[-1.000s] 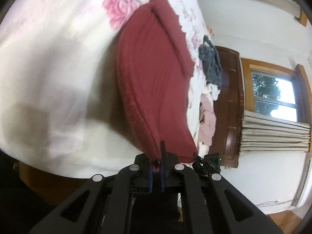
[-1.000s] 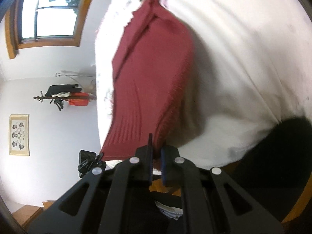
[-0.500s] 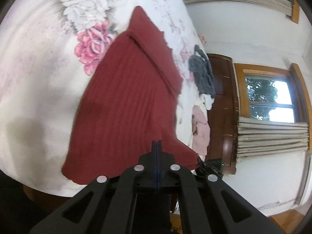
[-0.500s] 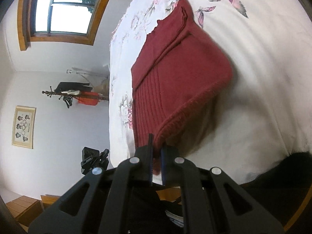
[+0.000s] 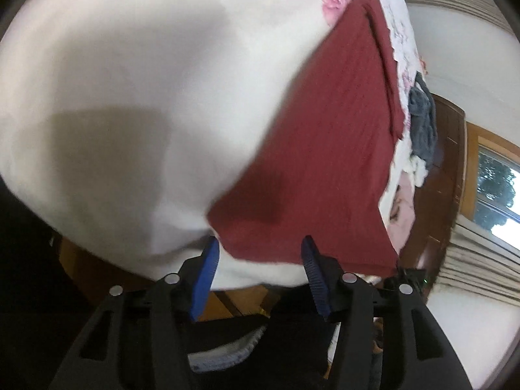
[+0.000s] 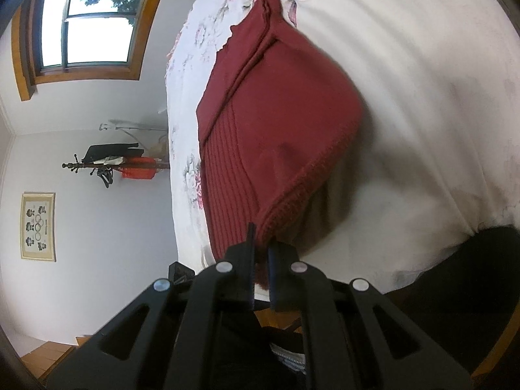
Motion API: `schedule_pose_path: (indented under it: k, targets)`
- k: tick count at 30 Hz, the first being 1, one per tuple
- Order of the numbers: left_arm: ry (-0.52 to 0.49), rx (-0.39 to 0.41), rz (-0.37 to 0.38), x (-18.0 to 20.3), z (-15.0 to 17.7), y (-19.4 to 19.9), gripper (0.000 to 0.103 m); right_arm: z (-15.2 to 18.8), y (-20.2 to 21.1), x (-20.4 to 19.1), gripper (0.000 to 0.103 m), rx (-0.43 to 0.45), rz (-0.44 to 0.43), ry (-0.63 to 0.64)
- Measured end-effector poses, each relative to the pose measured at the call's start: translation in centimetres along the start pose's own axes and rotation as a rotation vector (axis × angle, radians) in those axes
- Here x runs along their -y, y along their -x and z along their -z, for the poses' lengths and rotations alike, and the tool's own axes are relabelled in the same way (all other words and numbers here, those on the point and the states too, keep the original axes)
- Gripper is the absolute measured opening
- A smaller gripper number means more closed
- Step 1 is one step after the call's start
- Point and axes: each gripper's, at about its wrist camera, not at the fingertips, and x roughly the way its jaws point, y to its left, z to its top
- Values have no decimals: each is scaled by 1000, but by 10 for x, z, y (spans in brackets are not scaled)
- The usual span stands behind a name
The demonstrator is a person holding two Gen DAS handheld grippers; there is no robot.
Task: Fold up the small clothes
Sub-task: 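Lift the hem with both tools and fold it up toward the collar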
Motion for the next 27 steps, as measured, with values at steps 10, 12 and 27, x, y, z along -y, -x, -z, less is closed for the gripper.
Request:
schedule_pose_path:
  k: [10, 12, 27]
  targets:
    - [-71, -54, -53, 21, -13, -17, 8, 0, 1, 2, 4, 1, 4, -1]
    - [-57, -50, -39, 19, -13, -16, 8, 0, 2, 4, 4, 0, 5, -4]
    - [-154, 108, 221, 112, -3, 63, 5, -27, 17, -35, 4, 46, -42, 47]
